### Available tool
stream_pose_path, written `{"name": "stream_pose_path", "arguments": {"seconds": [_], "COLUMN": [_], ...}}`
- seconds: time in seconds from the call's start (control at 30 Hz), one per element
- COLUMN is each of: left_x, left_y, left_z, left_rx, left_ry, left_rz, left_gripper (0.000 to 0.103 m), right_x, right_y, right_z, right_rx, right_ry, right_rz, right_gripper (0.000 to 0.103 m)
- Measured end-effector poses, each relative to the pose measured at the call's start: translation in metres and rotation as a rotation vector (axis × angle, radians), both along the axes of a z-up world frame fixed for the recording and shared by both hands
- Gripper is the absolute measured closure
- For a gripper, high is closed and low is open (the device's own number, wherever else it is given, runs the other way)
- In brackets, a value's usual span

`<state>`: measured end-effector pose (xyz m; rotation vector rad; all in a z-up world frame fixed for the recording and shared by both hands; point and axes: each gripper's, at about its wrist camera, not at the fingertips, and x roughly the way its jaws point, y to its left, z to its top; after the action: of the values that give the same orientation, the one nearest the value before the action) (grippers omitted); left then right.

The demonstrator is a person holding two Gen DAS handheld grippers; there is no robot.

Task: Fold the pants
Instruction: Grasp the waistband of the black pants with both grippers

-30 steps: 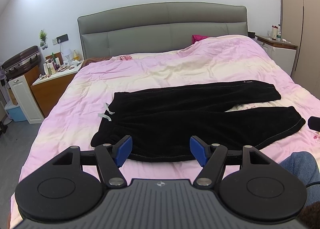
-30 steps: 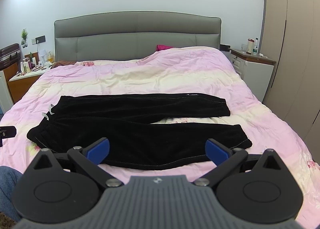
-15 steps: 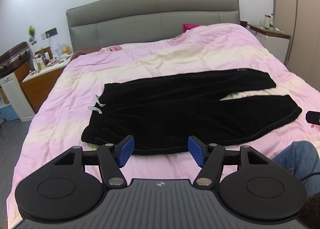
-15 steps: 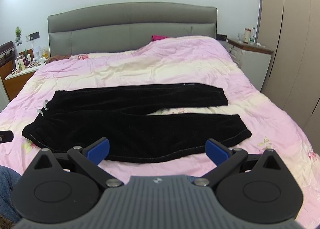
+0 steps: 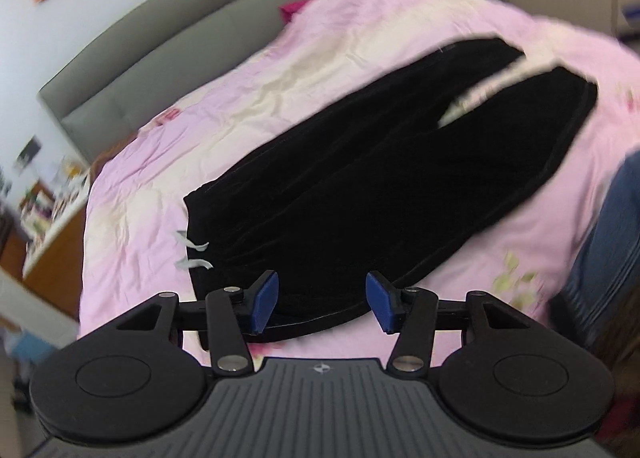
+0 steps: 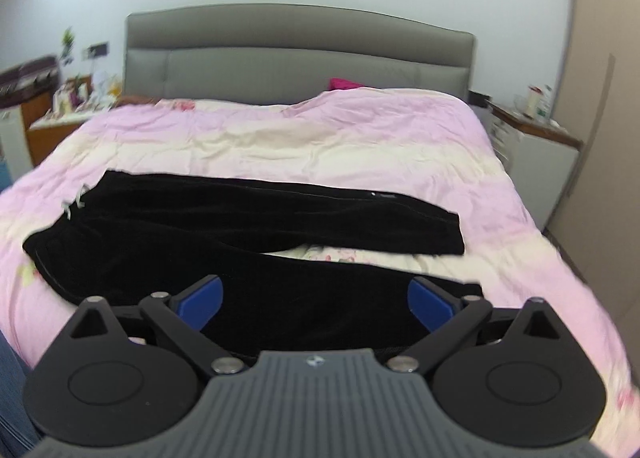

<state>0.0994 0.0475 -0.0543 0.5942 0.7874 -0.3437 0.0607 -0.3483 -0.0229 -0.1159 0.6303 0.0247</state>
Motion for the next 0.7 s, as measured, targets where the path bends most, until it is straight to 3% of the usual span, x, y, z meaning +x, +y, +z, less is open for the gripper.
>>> {"name": "stream_pose_path", "arguments": {"seconds": [0.1, 0.17, 0.23, 0.4, 0.5, 0.6, 0.67, 0.7], "left_x": [0.029, 0.058, 0.09, 0.167, 0.199, 0.215, 0.224, 0.224], "left_y": [0.013, 0.03, 0.051, 0.107, 0.142, 0.171, 0.176, 0.176], "left_z": [-0.026, -0.042, -0.055, -0.099, -0.134, -0.157, -0.16, -0.163], "left_rx": [0.118, 0.123, 0.073, -0.037, -0.059, -0.156, -0.179, -0.154], "left_ry": [0.043, 0.086, 0.135, 0.258, 0.362, 0.465, 0.525, 0.569], "left_rz": [-0.046, -0.008, 0.056, 0.253, 0.385, 0.497, 0.537, 0.538], "left_gripper": [0.041, 0.041, 0.041, 0.036, 0.036, 0.036, 0.045, 0.05], "right_x": [0.034, 0.059, 0.085, 0.137, 0.152, 0.161, 0.167, 0.169], "right_y": [-0.023, -0.039, -0.055, -0.087, -0.095, -0.106, -0.117, -0.121], "right_z": [-0.006, -0.018, -0.036, -0.098, -0.14, -0.175, -0.188, -0.193], "right_rx": [-0.053, -0.073, -0.1, -0.159, -0.27, -0.355, -0.341, -0.343], "right_ry": [0.037, 0.079, 0.123, 0.237, 0.322, 0.424, 0.475, 0.495], "right_rz": [0.086, 0.121, 0.135, 0.139, 0.206, 0.25, 0.254, 0.252], "right_gripper": [0.023, 0.027, 0.033, 0.034, 0.034, 0.034, 0.034, 0.034]}}
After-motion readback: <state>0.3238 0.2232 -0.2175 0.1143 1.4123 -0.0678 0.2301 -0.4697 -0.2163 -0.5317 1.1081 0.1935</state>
